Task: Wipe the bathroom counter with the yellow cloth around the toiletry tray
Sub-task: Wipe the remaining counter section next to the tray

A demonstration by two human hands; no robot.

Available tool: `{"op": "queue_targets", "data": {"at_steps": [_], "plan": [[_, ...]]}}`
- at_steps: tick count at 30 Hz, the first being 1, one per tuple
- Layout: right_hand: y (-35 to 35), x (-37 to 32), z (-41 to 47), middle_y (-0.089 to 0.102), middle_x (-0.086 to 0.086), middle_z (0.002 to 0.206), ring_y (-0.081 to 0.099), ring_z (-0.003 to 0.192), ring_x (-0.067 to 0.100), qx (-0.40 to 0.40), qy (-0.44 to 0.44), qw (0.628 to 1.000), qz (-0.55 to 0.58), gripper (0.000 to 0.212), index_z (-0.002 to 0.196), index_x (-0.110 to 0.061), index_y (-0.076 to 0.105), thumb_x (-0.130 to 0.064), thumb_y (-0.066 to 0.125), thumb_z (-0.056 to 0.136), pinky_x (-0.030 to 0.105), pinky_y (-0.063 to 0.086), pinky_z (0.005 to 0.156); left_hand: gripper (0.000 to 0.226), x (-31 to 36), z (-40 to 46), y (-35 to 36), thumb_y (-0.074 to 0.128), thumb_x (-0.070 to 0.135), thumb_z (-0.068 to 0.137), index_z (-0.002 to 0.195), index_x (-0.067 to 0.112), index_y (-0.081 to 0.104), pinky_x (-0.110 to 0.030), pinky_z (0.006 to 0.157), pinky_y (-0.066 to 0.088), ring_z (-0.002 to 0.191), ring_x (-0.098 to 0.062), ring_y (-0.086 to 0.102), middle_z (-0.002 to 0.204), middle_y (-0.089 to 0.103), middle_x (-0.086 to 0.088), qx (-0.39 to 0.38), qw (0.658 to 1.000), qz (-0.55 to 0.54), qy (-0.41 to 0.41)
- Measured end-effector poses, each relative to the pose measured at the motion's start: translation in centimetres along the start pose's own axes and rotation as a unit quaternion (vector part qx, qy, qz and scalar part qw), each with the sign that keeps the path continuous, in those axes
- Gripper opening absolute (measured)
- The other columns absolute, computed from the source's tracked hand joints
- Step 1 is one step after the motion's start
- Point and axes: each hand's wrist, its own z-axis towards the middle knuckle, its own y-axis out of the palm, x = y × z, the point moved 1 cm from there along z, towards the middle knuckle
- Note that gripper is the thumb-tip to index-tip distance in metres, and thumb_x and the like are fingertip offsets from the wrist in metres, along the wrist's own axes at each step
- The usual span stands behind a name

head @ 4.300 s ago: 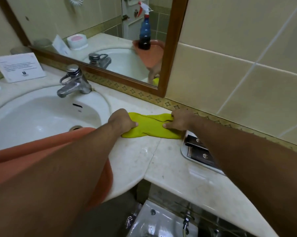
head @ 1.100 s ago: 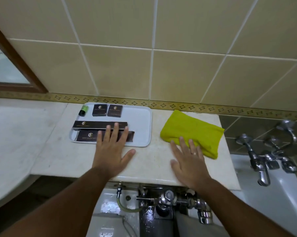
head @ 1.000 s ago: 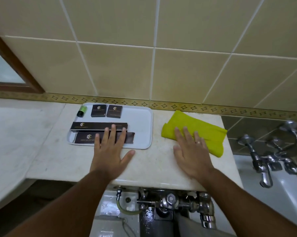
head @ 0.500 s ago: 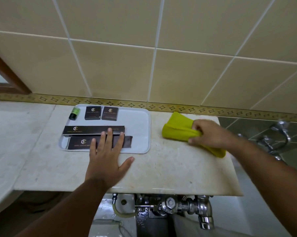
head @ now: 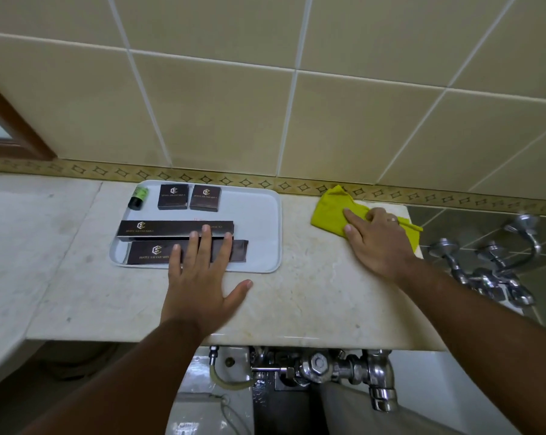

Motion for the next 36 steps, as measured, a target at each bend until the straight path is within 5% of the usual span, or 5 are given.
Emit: {"op": "queue_targets", "data": {"at_steps": [6, 17, 23, 29, 36], "plan": [[1.4, -1.8, 0.7, 0.004, 0.013, 0.164, 0.004, 0.149, 0.039, -0.043, 0.015, 0.999, 0.026, 0.054, 0.154, -0.038, 0.014, -0.045, 0.025, 0.102, 0.048, 0.01, 0.12, 0.087, -0.1, 0.0, 0.2, 0.02, 0.077, 0.09, 0.161, 0.028, 0.009, -0.057, 0.123, 0.01, 0.155, -0.034, 0.007, 0.168, 0.009, -0.017, 0.005, 1.0, 0.015, 0.001], [3.7, -7.8, -16.9, 0.023, 0.012, 0.161, 0.021, 0.146, 0.041, -0.039, -0.155, 0.986, 0.047, 0.058, 0.151, -0.036, 0.027, -0.046, 0.036, 0.095, 0.057, 0.03, 0.111, 0.088, 0.1, -0.2, -0.4, 0.021, 0.078, 0.089, 0.161, 0.03, 0.004, -0.056, 0.124, 0.003, 0.156, -0.033, 0.002, 0.168, 0.005, -0.016, -0.012, 1.0, 0.017, 0.0], [2.1, -6.7, -16.4, -0.01, 0.007, 0.164, -0.011, 0.15, 0.033, -0.119, -0.175, 0.975, 0.072, 0.061, 0.152, -0.043, 0.002, -0.057, 0.024, 0.097, 0.048, -0.001, 0.119, 0.081, 0.3, -0.6, -1.1, 0.025, 0.069, 0.095, 0.161, 0.023, 0.01, -0.056, 0.122, -0.003, 0.156, -0.032, 0.006, 0.168, 0.009, -0.014, -0.004, 1.0, 0.006, -0.009], [-0.4, 1.0, -19.7, 0.064, 0.005, 0.11, 0.062, 0.102, 0.028, 0.014, 0.212, 0.94, 0.266, 0.044, 0.112, -0.02, 0.054, -0.052, 0.062, 0.083, 0.04, 0.051, 0.084, 0.062, 4.0, -3.6, -4.2, 0.029, 0.071, 0.09, 0.104, 0.023, 0.065, -0.038, 0.077, 0.042, 0.086, -0.021, 0.063, 0.096, 0.068, 0.002, 0.014, 1.0, -0.005, 0.001], [1.2, 0.1, -18.1, 0.064, 0.024, 0.094, 0.072, 0.062, 0.031, -0.147, 0.305, 0.774, 0.536, 0.056, 0.107, -0.003, 0.049, -0.036, 0.082, 0.076, 0.024, 0.039, 0.04, 0.079, 10.8, -2.2, -4.4, 0.052, 0.07, 0.087, 0.137, 0.008, 0.048, -0.043, 0.098, 0.045, 0.125, -0.035, 0.052, 0.138, 0.052, -0.015, -0.24, 0.956, -0.079, -0.147]]}}
